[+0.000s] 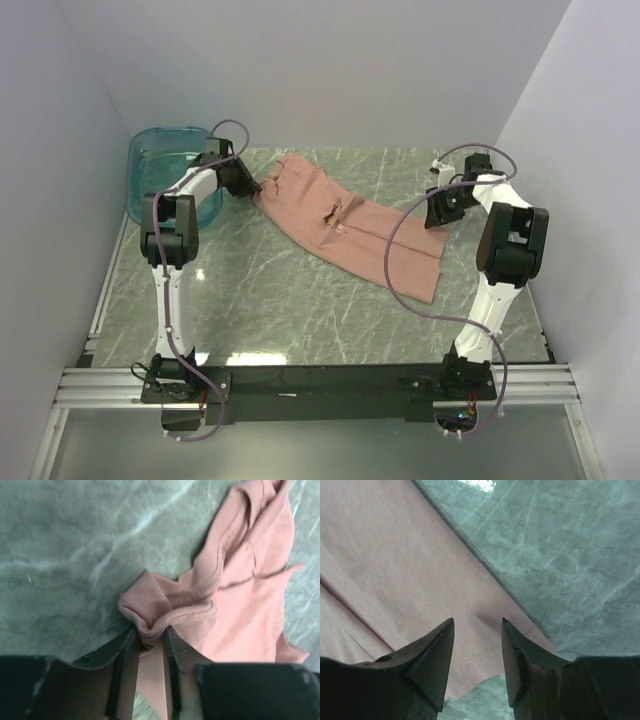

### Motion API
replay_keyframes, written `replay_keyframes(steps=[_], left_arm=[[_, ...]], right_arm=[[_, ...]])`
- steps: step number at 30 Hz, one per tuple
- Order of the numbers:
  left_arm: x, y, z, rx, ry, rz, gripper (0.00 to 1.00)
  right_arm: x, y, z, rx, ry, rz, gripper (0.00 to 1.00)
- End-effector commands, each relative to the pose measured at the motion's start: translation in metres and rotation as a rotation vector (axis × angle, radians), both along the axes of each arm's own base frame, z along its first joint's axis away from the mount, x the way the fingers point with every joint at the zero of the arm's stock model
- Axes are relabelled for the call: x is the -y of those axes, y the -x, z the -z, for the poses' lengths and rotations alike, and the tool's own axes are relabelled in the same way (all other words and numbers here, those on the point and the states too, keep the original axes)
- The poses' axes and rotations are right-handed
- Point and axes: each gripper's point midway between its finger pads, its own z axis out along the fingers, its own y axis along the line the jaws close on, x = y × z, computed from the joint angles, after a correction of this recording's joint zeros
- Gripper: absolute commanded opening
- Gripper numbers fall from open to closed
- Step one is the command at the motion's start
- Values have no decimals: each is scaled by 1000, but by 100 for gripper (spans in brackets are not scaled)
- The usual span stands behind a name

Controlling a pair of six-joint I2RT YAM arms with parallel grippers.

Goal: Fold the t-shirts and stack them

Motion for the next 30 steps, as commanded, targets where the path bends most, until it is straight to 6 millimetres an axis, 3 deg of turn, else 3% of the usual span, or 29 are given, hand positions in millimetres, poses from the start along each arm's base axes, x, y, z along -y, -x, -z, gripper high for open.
replay_keyframes(steps=[1,7,11,22,30], left_arm=[[4,20,-13,-5,56,24,31],[2,34,-44,50,61,28,45],[6,42,-63,83,83,59,50],[19,70,-106,150,146,141,55],[17,99,-145,228,119,195,63]], right_arm=[[2,0,2,-15,-29,10,50],[8,2,11,-37,-10,15,50],[14,-2,7,-10,16,20,49],[25,-15,-13,28,51,-7,50],[34,-14,5,-28,80,-8,50]])
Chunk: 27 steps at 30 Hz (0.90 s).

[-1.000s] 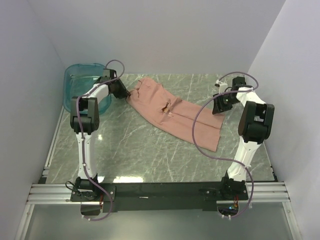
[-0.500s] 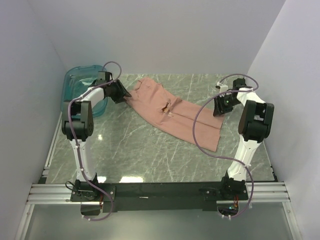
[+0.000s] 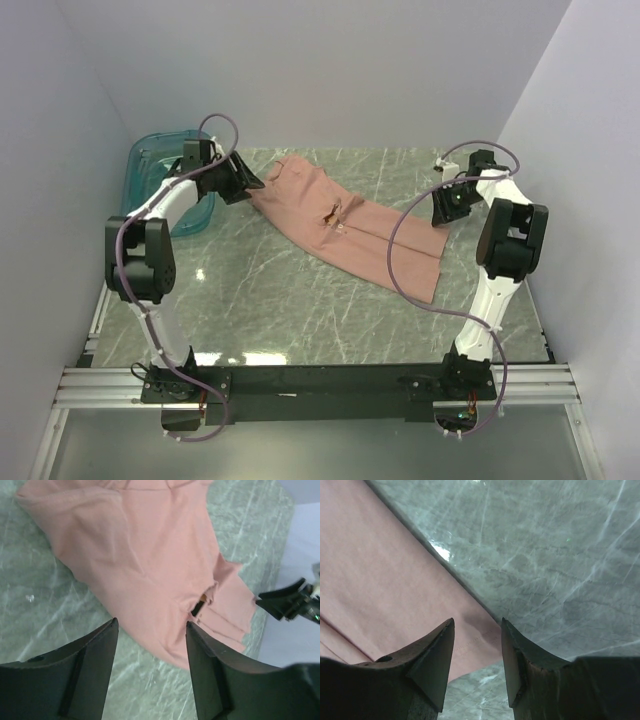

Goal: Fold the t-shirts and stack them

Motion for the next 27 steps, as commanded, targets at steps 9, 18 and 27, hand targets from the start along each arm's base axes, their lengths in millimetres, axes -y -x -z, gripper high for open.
replay_keyframes(steps=[9,18,27], left_arm=[[-20,61,-80,226,-76,23,70],[-26,109,-76,240,-91,29,70],[-8,140,-61,228,14,88,70]], right_arm=[[14,10,13,-62,30,-12,42],[13,34,10,-109,12,-35,6],[33,97,12,-143,28,44,0]])
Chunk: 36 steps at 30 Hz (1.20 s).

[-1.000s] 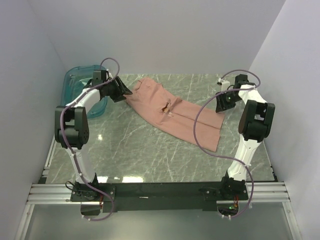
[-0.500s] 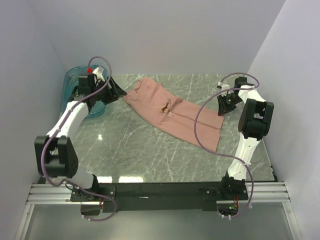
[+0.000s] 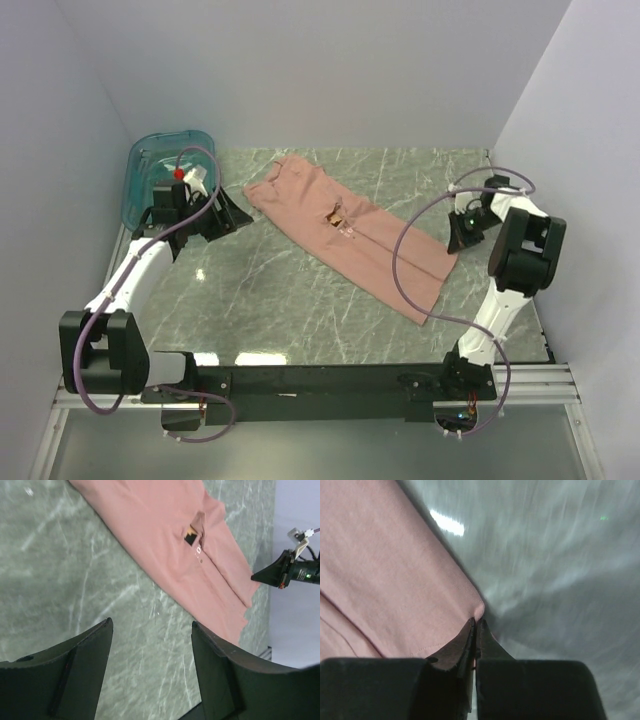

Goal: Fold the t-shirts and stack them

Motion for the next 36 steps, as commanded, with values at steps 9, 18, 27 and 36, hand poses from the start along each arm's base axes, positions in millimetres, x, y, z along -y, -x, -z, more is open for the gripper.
replay_keyframes(steps=[9,18,27,36], left_arm=[[63,25,9,20,97,145,70],[87,36,26,-18,106,183,69],[89,38,32,-25,99,181,69],[89,39,37,-32,93,181,69]], right_arm=[[19,89,-5,-34,30,85,0],[19,129,2,-73,5,115,0],[13,144,0,-64,-13,124,0],[10,151,1,-61,-25,140,0]])
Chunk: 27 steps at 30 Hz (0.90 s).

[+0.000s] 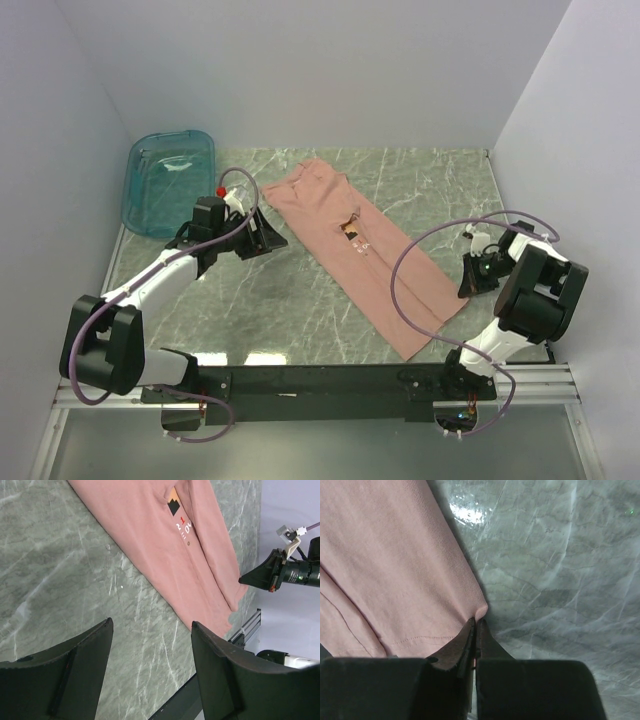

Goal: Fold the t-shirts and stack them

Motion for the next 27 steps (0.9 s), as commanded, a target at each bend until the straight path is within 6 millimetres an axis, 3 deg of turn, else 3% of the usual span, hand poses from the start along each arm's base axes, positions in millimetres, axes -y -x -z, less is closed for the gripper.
replay_keyframes(steps=[1,9,12,14,18,19,21,22,26,27], left_arm=[[2,-5,-2,30,8,-2,69],[6,-4,7,1,10,9,69],[8,-6,9,-4,7,13,69],[7,-8,7,4,4,9,69],[5,-10,5,13,-17,0,69],[4,-11,4,17,-21,-5,69],[2,-11,4,18,-31,-15,69],[0,-12,4,22,-39,-20,70],[-14,-16,1,38,-73,-78,72],[-17,-17,-1,42,-70,-96,73]], right_arm=[[1,6,-3,16,12,1,0],[-2,11,-8,34,11,4,0],[3,2,-19,68,25,1,11],[8,-13,-31,101,28,3,23],[8,-49,-54,145,3,-11,32],[9,-66,-67,184,14,-14,33],[-9,-88,-73,206,-5,-64,35],[-13,-106,-87,246,-10,-66,35],[-82,-167,-116,349,-151,-166,40],[-100,-179,-112,333,-206,-172,42]])
